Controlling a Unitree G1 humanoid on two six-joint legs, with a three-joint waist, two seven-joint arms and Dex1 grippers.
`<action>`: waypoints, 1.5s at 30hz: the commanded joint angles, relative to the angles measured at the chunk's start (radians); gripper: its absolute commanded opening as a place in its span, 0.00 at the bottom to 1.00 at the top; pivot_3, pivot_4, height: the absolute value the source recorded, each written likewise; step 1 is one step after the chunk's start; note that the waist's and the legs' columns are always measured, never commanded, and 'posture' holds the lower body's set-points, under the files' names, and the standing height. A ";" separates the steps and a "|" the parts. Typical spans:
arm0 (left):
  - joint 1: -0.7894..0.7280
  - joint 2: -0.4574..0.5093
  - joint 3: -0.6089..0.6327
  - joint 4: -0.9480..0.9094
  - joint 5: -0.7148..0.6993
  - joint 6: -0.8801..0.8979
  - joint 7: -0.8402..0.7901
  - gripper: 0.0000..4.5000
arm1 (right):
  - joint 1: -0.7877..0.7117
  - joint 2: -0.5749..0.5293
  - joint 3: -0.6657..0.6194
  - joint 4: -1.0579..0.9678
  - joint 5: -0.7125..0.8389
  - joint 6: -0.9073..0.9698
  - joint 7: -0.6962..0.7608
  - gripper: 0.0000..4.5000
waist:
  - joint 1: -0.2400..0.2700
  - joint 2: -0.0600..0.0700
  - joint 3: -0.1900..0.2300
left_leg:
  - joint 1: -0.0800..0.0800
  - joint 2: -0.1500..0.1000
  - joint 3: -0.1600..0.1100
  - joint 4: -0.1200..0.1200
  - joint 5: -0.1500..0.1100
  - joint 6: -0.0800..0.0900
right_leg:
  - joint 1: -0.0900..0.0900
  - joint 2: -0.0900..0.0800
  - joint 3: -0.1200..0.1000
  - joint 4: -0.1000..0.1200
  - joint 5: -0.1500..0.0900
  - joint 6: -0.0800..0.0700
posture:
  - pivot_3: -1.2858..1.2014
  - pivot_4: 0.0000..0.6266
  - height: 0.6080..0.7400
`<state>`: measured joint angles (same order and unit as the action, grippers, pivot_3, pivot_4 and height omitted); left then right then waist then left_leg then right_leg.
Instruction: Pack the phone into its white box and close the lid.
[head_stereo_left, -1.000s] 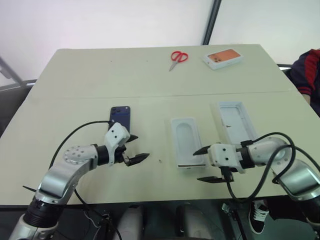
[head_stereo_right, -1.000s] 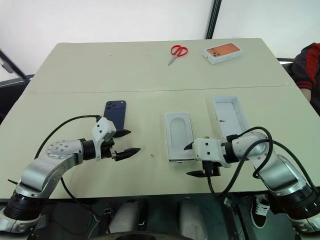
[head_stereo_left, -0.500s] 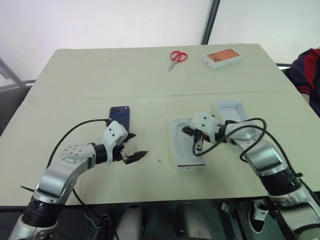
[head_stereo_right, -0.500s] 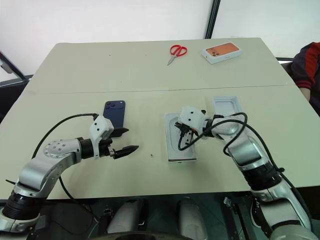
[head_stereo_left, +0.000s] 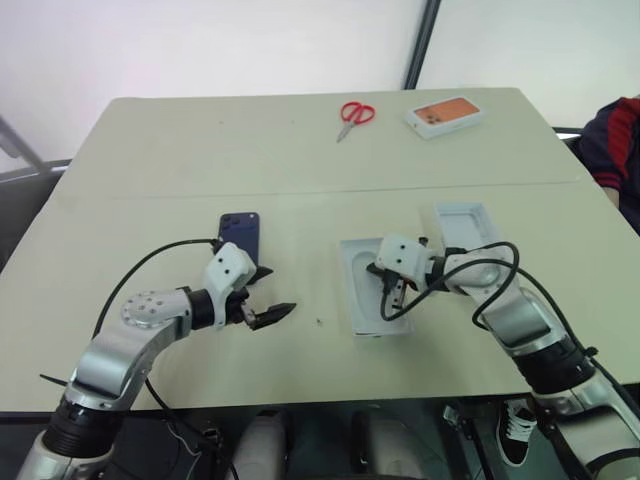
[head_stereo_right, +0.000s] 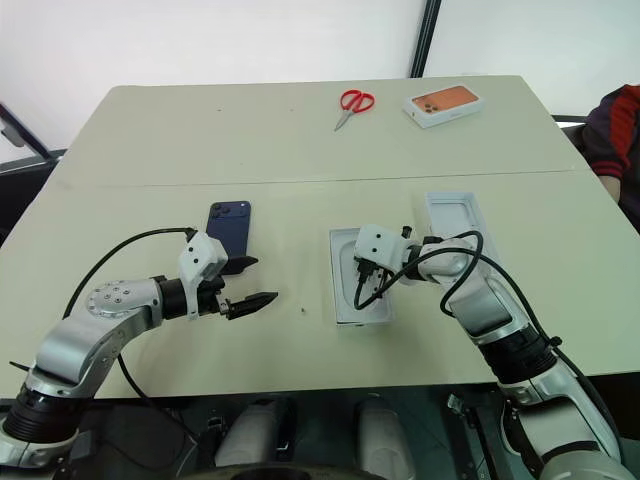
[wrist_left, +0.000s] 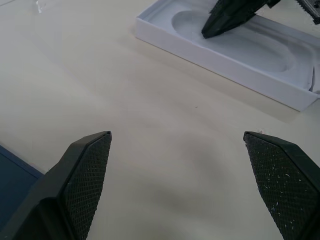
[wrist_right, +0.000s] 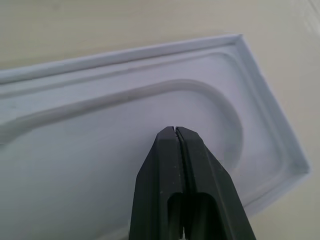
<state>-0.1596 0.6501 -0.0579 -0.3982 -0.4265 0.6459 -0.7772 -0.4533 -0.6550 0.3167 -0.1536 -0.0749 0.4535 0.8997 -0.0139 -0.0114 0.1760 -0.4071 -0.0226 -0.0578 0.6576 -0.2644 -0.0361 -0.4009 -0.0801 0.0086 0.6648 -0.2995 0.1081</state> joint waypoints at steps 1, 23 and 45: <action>-0.001 0.010 0.021 -0.034 -0.013 -0.008 -0.008 0.99 | -0.013 0.001 -0.015 -0.038 -0.010 0.000 -0.017 0.01 | 0.000 0.000 0.000 | 0.000 0.000 0.000 0.000 0.000 0.000 | 0.000 0.000 0.000 0.000 0.000 0.000 | 0.52 0.24 1.00; -0.265 -0.169 0.433 0.260 -0.055 0.488 0.587 1.00 | -0.320 0.466 0.160 0.298 -0.069 -0.022 -0.213 0.73 | -0.003 -0.001 -0.001 | -0.002 -0.001 0.000 0.000 0.004 -0.006 | -0.004 0.000 0.000 0.003 0.000 0.000 | 0.52 0.24 1.00; -0.325 -0.289 0.450 0.277 -0.169 0.836 0.516 1.00 | -0.386 0.661 0.223 0.629 -0.207 -0.194 -0.337 0.01 | -0.004 -0.001 -0.004 | 0.000 -0.002 0.000 -0.004 0.006 -0.011 | -0.004 -0.001 0.001 0.003 0.000 0.000 | 0.52 0.24 1.00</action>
<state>-0.5084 0.3967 0.4153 -0.1344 -0.5555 1.4089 -0.2372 -0.8122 -0.0145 0.5452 0.4823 -0.2761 0.2809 0.5642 -0.0180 -0.0121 0.1721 -0.4067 -0.0245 -0.0583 0.6532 -0.2585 -0.0467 -0.4053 -0.0815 0.0092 0.6679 -0.2994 0.1082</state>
